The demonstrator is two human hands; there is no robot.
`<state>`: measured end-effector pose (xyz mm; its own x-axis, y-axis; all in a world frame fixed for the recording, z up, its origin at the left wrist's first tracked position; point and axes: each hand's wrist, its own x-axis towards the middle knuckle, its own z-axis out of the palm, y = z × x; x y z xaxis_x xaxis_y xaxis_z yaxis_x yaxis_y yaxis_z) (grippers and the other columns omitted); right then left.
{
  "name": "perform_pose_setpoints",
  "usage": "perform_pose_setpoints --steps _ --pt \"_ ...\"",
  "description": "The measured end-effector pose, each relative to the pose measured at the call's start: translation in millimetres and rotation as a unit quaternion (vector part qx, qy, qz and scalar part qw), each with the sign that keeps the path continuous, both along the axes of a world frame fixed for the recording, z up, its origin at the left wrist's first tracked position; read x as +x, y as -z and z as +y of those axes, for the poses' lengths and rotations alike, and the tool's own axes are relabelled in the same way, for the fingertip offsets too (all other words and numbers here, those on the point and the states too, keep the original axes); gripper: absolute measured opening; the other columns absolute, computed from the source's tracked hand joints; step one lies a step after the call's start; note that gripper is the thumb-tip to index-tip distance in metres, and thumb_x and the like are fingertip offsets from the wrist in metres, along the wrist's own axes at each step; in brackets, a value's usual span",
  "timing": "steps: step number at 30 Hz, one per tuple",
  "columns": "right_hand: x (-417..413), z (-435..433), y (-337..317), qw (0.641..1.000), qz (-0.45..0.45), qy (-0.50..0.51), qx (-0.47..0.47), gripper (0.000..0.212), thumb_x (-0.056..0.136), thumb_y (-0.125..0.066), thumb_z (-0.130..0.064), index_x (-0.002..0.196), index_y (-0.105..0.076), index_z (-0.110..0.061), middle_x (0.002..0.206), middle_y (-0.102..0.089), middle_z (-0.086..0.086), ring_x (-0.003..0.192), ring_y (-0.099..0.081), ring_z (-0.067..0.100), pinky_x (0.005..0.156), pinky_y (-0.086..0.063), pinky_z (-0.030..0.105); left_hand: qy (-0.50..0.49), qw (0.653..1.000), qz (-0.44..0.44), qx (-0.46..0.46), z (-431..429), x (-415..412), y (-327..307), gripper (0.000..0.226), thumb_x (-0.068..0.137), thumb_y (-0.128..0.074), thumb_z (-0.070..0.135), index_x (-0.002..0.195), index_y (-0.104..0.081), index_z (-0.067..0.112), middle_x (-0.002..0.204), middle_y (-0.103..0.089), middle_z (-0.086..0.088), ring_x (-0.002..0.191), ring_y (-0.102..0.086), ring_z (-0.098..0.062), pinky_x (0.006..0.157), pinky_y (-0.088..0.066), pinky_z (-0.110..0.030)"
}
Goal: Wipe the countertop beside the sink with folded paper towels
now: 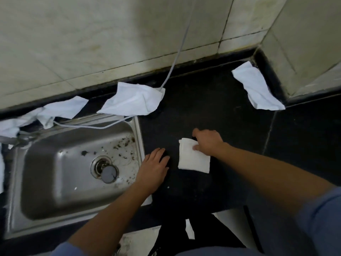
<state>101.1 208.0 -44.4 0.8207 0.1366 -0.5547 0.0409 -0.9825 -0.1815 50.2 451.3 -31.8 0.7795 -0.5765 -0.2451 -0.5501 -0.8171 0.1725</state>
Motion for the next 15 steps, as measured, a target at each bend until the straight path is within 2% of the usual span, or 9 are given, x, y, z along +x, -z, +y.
perform_pose_setpoints --steps 3,5,10,12,15 --pt "7 2 0 0.998 0.058 0.010 0.025 0.032 0.089 -0.061 -0.036 0.114 -0.056 -0.015 0.108 -0.061 0.006 0.090 -0.058 0.022 0.069 -0.043 0.031 -0.028 1.000 -0.010 -0.002 16 -8 -4 0.037 0.067 -0.082 0.023 0.100 -0.069 0.013 0.112 -0.064 -0.010 0.103 -0.063 -0.029 0.082 -0.053 -0.039" --pt "6 3 -3 0.997 0.057 0.006 0.042 0.029 0.088 -0.060 -0.034 0.110 -0.058 -0.014 0.106 -0.059 0.005 0.085 -0.055 0.019 0.066 -0.041 0.030 -0.039 0.999 -0.015 0.004 24 -11 -6 0.031 0.069 -0.081 0.024 0.096 -0.069 0.014 0.105 -0.064 -0.007 0.096 -0.064 -0.026 0.079 -0.053 -0.036" --pt "-16 0 -27 0.993 0.002 0.032 0.111 0.024 0.090 -0.058 -0.033 0.110 -0.053 -0.020 0.098 -0.060 0.003 0.079 -0.055 0.017 0.062 -0.041 0.030 -0.039 0.999 -0.010 0.014 28 -2 -21 0.025 0.082 -0.068 0.026 0.105 -0.066 0.014 0.103 -0.062 -0.006 0.095 -0.061 -0.026 0.079 -0.050 -0.037" --pt "-28 -3 -40 0.993 -0.025 0.025 0.109 0.029 0.092 -0.055 -0.039 0.114 -0.051 -0.022 0.098 -0.060 0.003 0.082 -0.057 0.019 0.066 -0.045 0.033 -0.027 0.999 -0.003 0.023 22 7 -31 0.027 0.090 -0.056 0.029 0.113 -0.062 0.016 0.109 -0.059 -0.005 0.100 -0.058 -0.025 0.084 -0.048 -0.037" --pt "-51 -7 -57 0.992 -0.091 0.028 0.087 0.037 0.093 -0.051 -0.051 0.116 -0.052 -0.022 0.097 -0.063 0.004 0.087 -0.061 0.024 0.068 -0.045 0.033 0.011 1.000 -0.007 0.016 9 19 -46 0.028 0.096 -0.045 0.031 0.116 -0.058 0.016 0.110 -0.057 -0.005 0.100 -0.057 -0.024 0.081 -0.047 -0.037"
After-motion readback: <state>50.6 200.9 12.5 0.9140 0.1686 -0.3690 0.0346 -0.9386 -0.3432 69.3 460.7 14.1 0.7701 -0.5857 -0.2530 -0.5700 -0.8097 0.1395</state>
